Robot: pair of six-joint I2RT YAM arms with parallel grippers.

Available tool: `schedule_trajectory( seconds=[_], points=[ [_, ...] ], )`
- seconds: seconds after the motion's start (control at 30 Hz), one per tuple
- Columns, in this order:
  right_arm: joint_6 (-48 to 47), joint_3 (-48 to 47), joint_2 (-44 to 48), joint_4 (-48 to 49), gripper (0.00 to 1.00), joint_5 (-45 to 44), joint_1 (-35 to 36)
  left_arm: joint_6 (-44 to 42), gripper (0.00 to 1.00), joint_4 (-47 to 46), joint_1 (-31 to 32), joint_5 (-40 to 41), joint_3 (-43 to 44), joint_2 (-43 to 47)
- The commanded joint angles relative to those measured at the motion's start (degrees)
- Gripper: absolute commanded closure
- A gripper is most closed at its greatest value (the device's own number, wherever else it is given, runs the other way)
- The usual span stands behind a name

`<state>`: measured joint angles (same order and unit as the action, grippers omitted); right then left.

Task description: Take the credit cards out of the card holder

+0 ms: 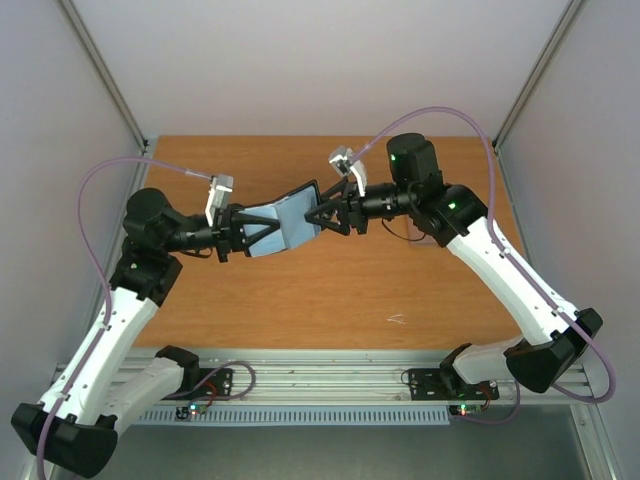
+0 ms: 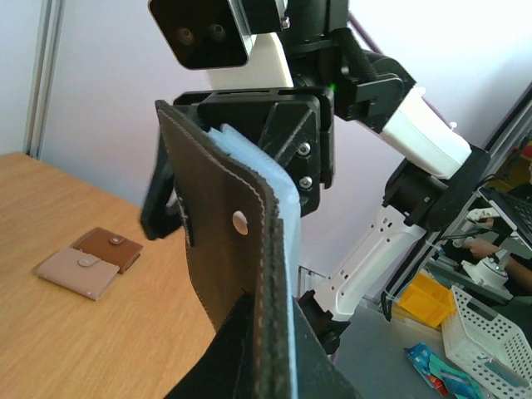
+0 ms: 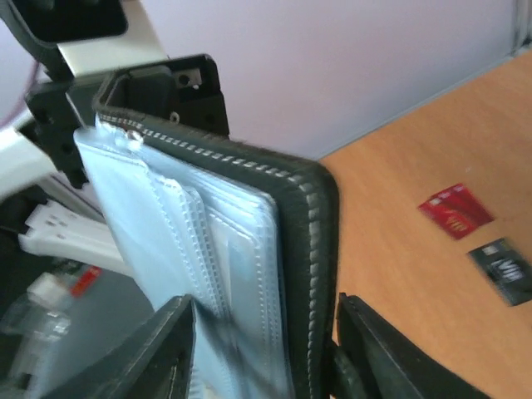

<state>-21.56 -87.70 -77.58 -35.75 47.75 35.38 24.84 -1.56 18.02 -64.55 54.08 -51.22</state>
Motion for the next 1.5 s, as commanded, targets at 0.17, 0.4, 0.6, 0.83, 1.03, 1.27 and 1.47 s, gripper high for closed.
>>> schedule_trajectory(
  seconds=[0.17,0.4,0.6,0.83,1.03,1.27,1.47],
  points=[
    [-8.21,-6.93,-2.47,-9.33,0.38,17.32,-4.76,-2.14,1.00,-5.84,0.31,-4.06,0.55,2.47],
    [-6.21,-7.23,-2.22,-7.58,0.38,18.62,-5.67,-4.23,1.00,-5.38,0.28,-5.49,0.36,3.06],
    [-4.73,-5.91,-2.18,-6.09,0.41,14.39,-4.32,-4.10,1.00,-5.21,0.30,-5.22,0.66,2.98],
    [-4.24,-6.02,-3.52,-5.40,0.59,9.36,-1.88,-4.58,1.00,-5.11,0.32,-6.10,1.15,2.54],
    [-4.65,-7.73,-6.12,-4.92,0.47,15.74,1.27,-4.54,1.00,-4.99,0.28,-5.69,1.03,2.32],
    [-3.75,-9.10,-7.27,-3.77,0.45,16.74,4.59,-4.03,1.00,-5.05,0.26,-3.08,-0.01,2.20],
    [-1.32,-9.46,-6.60,-3.00,0.98,13.87,5.25,-4.11,1.00,-1.57,-0.01,7.17,-1.02,2.18]
  ],
)
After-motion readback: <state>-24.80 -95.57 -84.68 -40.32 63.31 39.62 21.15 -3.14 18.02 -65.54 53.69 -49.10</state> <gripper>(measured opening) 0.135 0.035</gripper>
